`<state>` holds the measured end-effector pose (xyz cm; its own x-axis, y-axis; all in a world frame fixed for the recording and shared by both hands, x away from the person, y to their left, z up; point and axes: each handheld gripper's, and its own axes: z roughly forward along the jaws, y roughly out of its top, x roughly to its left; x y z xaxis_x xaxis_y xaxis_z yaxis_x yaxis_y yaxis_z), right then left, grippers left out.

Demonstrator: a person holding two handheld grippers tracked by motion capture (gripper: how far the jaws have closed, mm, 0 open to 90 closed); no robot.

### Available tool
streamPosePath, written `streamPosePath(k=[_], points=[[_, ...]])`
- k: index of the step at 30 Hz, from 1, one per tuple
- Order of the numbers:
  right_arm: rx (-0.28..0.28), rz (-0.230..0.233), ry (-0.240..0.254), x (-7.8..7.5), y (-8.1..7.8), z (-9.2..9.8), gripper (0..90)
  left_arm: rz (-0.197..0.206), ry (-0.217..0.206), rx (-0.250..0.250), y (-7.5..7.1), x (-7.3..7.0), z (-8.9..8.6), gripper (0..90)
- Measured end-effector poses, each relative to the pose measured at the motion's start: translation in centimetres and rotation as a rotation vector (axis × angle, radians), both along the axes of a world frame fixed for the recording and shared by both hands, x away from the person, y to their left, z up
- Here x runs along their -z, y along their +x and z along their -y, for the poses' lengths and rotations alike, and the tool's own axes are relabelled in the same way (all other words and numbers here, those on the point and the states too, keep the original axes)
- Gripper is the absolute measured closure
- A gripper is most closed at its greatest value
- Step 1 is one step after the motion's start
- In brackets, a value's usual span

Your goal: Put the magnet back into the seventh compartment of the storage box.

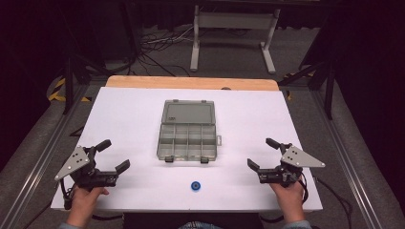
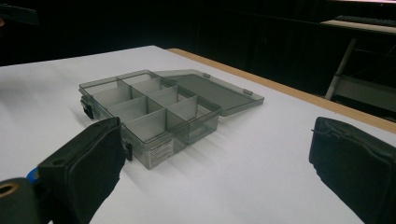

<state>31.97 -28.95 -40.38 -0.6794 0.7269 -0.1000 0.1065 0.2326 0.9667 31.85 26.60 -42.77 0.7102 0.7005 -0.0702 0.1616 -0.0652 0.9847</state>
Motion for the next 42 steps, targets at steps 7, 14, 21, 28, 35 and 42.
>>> streamPosePath(k=[7,14,21,28,35,42], points=[[-0.008,0.009,0.003,-0.1,-0.2,-0.1,3.7,0.007,0.012,0.006,-0.1,-0.1,0.1,0.2],[-0.015,0.012,0.010,-0.1,-0.2,-0.2,3.5,0.009,0.013,0.008,-0.1,-0.1,0.0,0.4],[-0.019,0.012,0.007,-0.1,-0.2,-0.3,3.5,0.018,0.006,0.003,-0.1,-0.1,0.1,0.4],[-0.028,0.014,0.006,-0.3,-0.3,-0.6,3.4,0.018,0.013,0.005,-0.1,-0.1,0.1,0.4],[-0.049,0.010,0.007,-1.0,-0.2,-1.3,3.4,0.018,0.013,0.008,-0.1,-0.1,0.2,0.4],[-0.086,0.012,0.017,-1.7,0.3,-2.7,3.3,0.016,0.013,0.008,-0.1,0.0,0.2,0.4]])
